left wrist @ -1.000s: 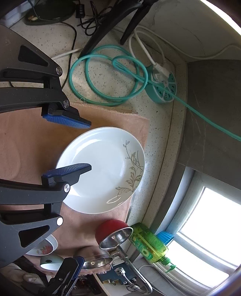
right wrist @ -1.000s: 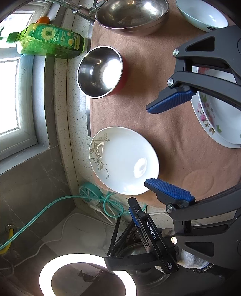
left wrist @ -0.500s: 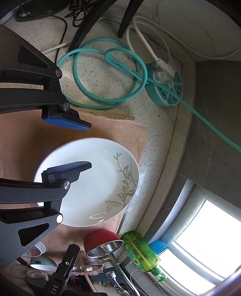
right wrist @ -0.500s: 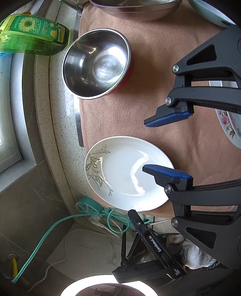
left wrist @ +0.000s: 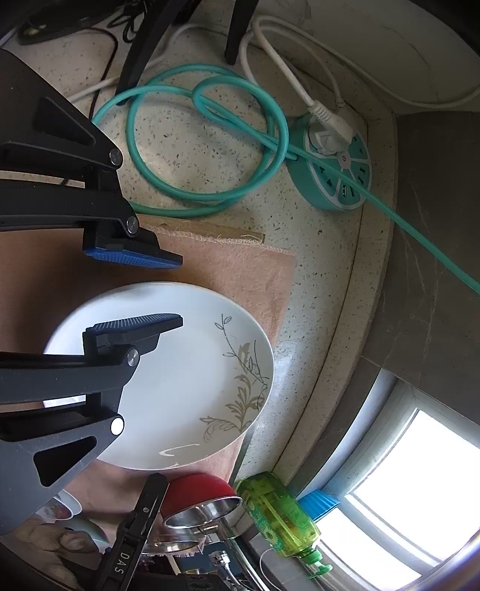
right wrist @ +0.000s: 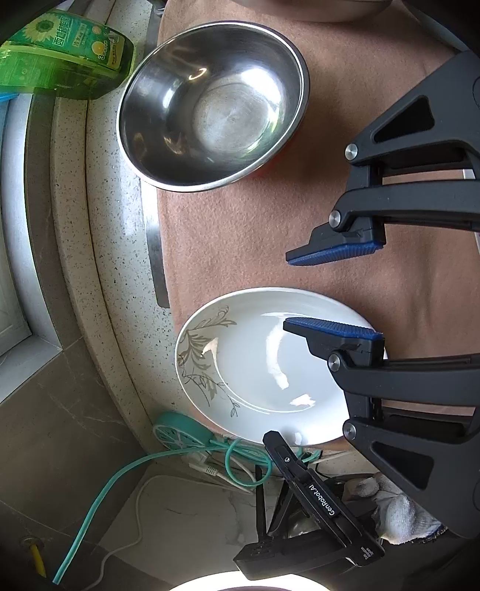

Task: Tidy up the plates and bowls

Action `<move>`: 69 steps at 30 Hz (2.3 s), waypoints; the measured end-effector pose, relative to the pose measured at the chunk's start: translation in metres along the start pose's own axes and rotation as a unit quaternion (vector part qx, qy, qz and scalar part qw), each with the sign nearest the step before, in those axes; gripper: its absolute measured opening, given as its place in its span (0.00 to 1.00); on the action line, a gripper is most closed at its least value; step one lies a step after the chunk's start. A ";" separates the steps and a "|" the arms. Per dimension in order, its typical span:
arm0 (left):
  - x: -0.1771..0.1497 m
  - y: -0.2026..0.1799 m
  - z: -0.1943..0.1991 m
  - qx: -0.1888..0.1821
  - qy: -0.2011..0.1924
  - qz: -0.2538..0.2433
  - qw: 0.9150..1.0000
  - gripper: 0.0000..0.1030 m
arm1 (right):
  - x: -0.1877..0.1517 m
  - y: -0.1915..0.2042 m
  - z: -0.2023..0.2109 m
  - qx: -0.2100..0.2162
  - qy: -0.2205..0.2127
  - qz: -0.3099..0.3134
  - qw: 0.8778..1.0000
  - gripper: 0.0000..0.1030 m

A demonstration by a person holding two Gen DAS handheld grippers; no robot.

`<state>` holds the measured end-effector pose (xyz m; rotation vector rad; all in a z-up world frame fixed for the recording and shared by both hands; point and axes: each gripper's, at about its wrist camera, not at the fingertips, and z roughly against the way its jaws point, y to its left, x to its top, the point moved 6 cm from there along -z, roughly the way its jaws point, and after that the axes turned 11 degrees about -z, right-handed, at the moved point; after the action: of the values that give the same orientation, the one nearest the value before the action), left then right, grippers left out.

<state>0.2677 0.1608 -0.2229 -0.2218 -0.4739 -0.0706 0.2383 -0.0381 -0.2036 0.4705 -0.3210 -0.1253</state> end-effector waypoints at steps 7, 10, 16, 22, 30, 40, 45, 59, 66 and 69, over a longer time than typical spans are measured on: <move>0.001 0.000 -0.004 0.001 0.004 -0.005 1.000 0.15 | 0.002 0.002 -0.013 0.002 0.012 0.005 1.000 0.20; 0.000 0.000 -0.007 -0.002 0.007 -0.004 1.000 0.12 | 0.003 0.003 -0.017 -0.002 0.014 0.009 1.000 0.14; 0.002 -0.003 -0.008 0.000 0.008 -0.011 1.000 0.12 | 0.003 0.005 -0.022 -0.001 0.021 0.014 1.000 0.10; 0.002 -0.003 -0.009 -0.001 0.009 -0.010 1.000 0.12 | 0.003 0.005 -0.026 -0.005 0.024 0.014 1.000 0.10; -0.005 -0.005 -0.004 -0.011 0.008 0.003 1.000 0.12 | -0.009 0.003 -0.021 -0.011 0.031 0.013 0.999 0.10; -0.018 -0.014 0.013 -0.010 0.005 0.005 1.000 0.12 | -0.025 0.001 -0.002 -0.003 0.024 0.010 1.000 0.10; -0.021 -0.020 0.031 -0.008 -0.008 0.009 1.000 0.12 | -0.034 0.003 0.014 0.004 0.018 0.015 1.000 0.10; -0.041 -0.056 0.080 0.000 -0.045 0.014 0.999 0.12 | -0.058 -0.011 0.064 0.022 0.007 0.029 0.999 0.10; -0.060 -0.077 0.083 -0.003 -0.046 0.026 0.999 0.12 | -0.070 -0.028 0.081 0.019 0.006 0.043 0.999 0.11; -0.070 -0.089 0.083 -0.002 -0.045 0.029 0.999 0.12 | -0.077 -0.040 0.086 0.017 0.010 0.046 0.999 0.11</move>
<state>0.1584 0.0947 -0.1656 -0.2439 -0.5560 -0.0056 0.1351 -0.0950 -0.1704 0.4905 -0.3256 -0.0258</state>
